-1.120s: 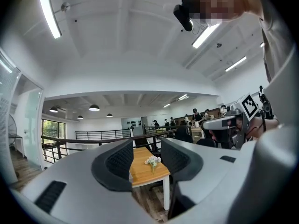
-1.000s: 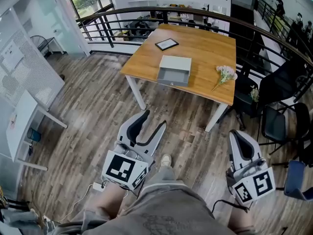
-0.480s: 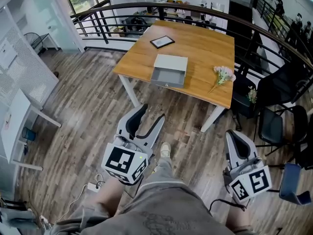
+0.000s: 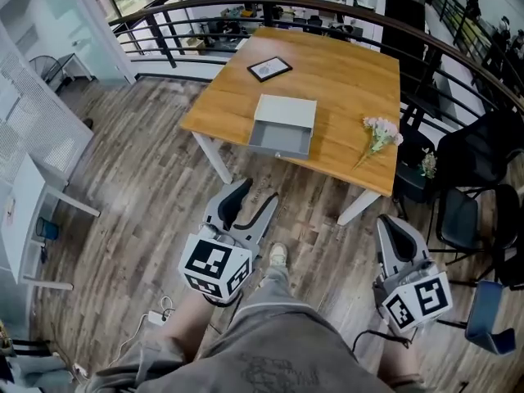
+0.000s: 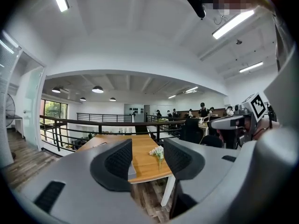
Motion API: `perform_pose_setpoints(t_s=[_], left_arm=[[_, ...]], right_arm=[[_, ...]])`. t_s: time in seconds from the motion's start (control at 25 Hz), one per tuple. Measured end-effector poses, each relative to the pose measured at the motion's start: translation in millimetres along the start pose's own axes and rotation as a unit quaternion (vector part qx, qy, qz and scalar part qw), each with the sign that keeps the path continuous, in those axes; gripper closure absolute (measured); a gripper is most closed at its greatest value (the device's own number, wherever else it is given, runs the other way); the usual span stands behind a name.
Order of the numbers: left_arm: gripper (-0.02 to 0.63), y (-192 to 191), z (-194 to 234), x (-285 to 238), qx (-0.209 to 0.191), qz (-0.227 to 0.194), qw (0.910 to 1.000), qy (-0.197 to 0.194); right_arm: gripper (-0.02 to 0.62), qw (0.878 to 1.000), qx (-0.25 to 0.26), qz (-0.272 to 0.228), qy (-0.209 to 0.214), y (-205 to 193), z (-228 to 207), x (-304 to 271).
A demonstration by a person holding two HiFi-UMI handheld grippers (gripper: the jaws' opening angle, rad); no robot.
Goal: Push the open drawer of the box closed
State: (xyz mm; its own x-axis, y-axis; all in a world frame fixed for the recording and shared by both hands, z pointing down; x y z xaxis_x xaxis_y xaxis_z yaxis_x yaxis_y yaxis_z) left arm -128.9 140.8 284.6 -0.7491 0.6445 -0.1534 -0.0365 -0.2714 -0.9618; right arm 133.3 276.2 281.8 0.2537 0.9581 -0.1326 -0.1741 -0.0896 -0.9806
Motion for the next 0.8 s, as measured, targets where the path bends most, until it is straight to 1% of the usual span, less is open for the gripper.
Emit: perform_pose_setpoints(t_s=[0.2, 0.4, 0.48, 0.6, 0.8], left_arm=[[0.38, -12.8, 38.2, -44.7, 0.013, 0.049, 0.9987, 0.004], [0.38, -30.3, 80.3, -91.7, 0.024, 0.1, 0.9946, 0.011], [0.38, -38.6, 98.7, -109.1, 0.033, 0.119, 0.9922, 0.015], [0.383, -49.6, 123.1, -130.9, 0.061, 0.138, 0.9884, 0.018], [0.39, -79.1, 153.1, -163.5, 0.081, 0.182, 0.9796, 0.029]], right_arm=[[0.56, 0.999, -0.01, 0.034, 0.008, -9.7, -18.5, -55.4], [0.56, 0.998, -0.013, 0.063, 0.016, -19.8, -39.4, -120.8], [0.56, 0.997, -0.015, 0.073, 0.019, -23.7, -46.2, -147.3], [0.56, 0.995, -0.018, 0.095, 0.03, -32.5, -51.8, -183.5], [0.56, 0.989, -0.039, 0.135, 0.051, -57.6, -59.3, -237.1]])
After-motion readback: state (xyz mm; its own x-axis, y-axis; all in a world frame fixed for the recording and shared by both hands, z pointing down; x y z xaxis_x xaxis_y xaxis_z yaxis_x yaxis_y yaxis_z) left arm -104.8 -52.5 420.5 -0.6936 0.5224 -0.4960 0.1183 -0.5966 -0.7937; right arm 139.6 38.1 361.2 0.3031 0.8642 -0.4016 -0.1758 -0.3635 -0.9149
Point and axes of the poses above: the fingertips, and each gripper's own axes: x backward along the fingers, z to its left, y out of its top, the point moved 8 cm from there along x, backward along the fingers, and after that the axes turned 13 degrees about x, right-handed, at the moved point
